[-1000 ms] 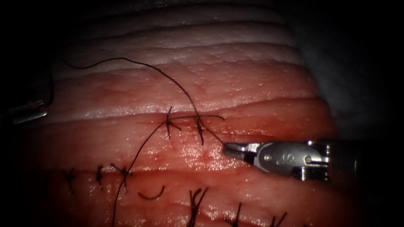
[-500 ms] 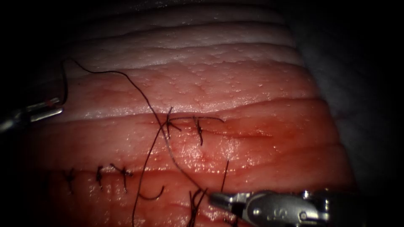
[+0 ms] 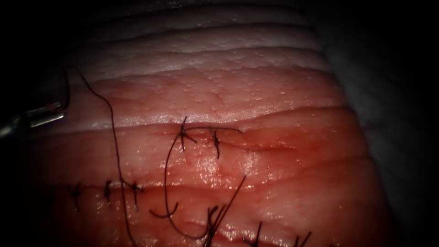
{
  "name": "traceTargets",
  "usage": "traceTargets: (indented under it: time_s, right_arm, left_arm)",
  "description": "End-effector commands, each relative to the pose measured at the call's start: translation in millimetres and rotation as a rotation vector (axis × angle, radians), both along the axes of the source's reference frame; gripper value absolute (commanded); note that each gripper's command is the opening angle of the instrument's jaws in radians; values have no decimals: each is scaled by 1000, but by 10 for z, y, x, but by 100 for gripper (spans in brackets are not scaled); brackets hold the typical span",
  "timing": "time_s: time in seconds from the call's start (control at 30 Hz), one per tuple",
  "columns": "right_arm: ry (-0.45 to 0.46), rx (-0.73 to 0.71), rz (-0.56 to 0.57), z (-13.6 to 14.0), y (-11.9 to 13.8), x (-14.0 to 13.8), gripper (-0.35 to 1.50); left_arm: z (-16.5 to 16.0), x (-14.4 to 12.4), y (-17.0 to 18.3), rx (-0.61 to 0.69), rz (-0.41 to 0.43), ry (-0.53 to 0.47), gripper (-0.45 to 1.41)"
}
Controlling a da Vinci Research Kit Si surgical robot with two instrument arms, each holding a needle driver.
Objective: Wound Closure
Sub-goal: Grasp and pull suture through wound repeatedly until only a short tail remains visible
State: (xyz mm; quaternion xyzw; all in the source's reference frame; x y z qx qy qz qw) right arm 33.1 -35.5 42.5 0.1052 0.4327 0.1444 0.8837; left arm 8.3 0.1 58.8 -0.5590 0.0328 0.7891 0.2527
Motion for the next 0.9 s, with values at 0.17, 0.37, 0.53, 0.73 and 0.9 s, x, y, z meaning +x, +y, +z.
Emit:
traceTargets:
  time_s: [0.17, 0.37, 0.53, 0.73, 0.9]
  right_arm:
    - [72, -134, -40, 28, 27, -7, 86]
    - [112, -218, 57, 51, 76, -54, 113]
    - [94, -245, 121, 78, 115, -91, 101]
    - [52, -261, 130, 131, 126, -91, 109]
    - [14, -272, 120, 169, 133, -90, 111]
  left_arm:
    - [7, 6, 4, 3, -14, 15, -45]
    - [16, 21, 11, 4, -38, 36, -45]
    - [32, 39, 18, -3, -57, 40, -45]
    - [38, 36, 18, -6, -62, 45, -45]
    - [37, 30, 17, -8, -68, 49, -45]
